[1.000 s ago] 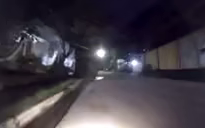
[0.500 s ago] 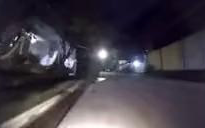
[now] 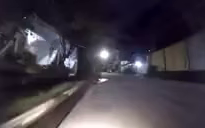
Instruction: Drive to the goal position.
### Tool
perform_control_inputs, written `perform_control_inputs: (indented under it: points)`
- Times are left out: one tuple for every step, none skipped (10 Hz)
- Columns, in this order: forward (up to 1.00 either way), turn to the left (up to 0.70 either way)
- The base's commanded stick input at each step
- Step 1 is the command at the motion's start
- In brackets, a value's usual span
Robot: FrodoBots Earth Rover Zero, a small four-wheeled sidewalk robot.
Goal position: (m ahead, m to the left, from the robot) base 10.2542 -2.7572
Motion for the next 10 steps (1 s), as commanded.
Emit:
perform_control_inputs:
  points:
    - [0.70, -0.35]
    - [0.70, -0.35]
    - [0.70, -0.35]
    - [0.70, -0.35]
    - [0.70, -0.35]
    - [0.70, -0.26]
    - [0.70, 0.00]
    - [0.70, 0.00]
    - [0.70, 0.00]
    - [0.70, 0.00]
